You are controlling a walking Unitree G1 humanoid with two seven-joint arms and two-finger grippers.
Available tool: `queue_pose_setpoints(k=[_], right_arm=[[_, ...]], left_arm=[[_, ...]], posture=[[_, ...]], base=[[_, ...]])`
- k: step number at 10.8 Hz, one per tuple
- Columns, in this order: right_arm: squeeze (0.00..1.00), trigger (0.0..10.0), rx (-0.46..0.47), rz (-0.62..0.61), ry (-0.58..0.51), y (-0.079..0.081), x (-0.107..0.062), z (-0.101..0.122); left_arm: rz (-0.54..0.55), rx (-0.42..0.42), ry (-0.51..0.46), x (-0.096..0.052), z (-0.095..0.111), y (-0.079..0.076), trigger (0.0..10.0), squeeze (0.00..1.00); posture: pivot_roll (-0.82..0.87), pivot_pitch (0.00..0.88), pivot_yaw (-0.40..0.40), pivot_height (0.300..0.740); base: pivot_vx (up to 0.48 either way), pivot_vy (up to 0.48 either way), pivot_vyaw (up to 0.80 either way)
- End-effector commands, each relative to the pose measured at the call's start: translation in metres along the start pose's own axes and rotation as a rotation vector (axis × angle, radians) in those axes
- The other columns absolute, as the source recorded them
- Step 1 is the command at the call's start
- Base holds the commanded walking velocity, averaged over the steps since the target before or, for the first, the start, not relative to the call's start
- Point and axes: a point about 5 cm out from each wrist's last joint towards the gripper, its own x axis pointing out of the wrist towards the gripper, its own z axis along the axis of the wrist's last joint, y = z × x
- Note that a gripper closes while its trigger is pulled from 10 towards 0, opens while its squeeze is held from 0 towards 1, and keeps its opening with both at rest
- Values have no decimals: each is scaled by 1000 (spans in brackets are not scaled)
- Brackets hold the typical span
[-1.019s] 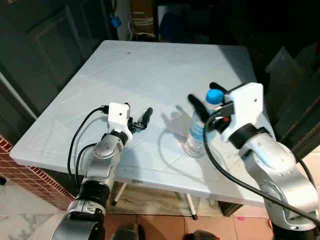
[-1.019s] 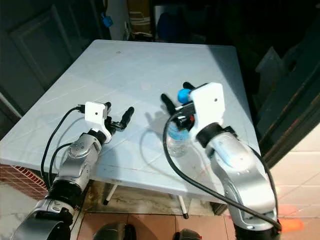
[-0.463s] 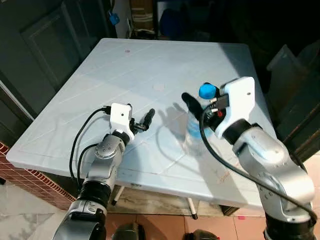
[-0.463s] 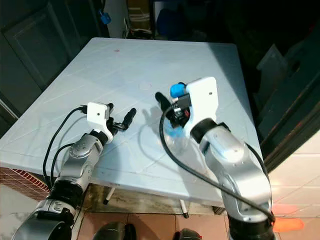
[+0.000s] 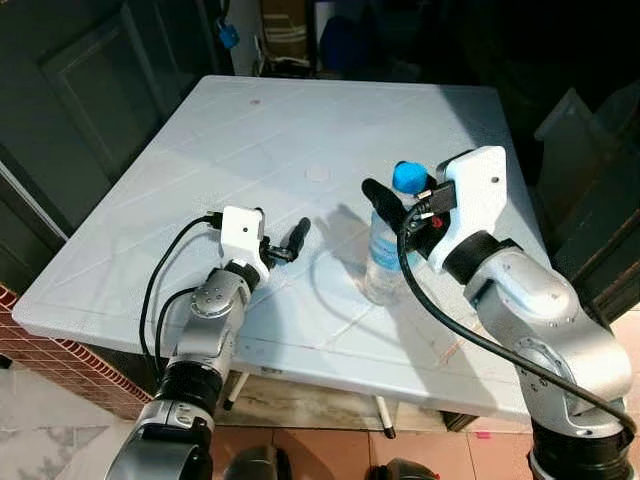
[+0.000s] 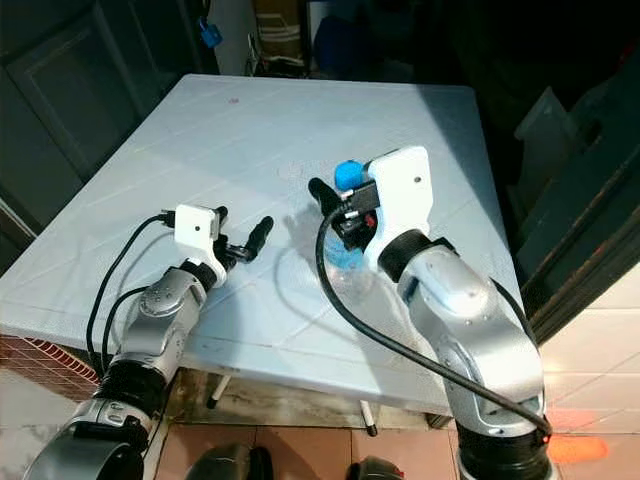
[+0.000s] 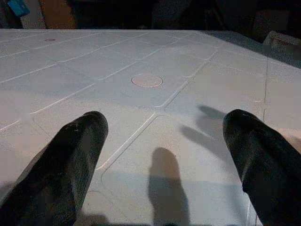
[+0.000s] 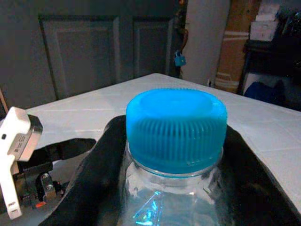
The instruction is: Restocking fridge
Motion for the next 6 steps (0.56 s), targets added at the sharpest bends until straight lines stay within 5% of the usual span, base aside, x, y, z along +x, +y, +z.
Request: queue_pose_setpoints(k=[1,2,3,4,6], right_arm=[[0,0,-22,21,-42,4,-1,9],[0,3451,-19,17,-42,4,-2,6],[0,4039,-4,8,-47,2,-3,0],[0,10000,27,-11,-39,-2,-4,-13],[0,10000,58,-130,-112,-13,6,-25]], left_arm=[[3,9,4,0,1,2,10000,0],[8,9,4,0,1,3,10000,0],[42,22,17,-2,-2,5,10000,0],[107,32,46,-3,-5,9,10000,0],[182,48,51,-10,-7,18,10000,0]], posture=[[-95,0,65,740],[-95,0,65,740],[-92,0,65,740],[-85,0,65,740],[-49,0,69,740]], base=[[0,0,0],[0,0,0],[0,0,0],[0,0,0],[0,0,0]])
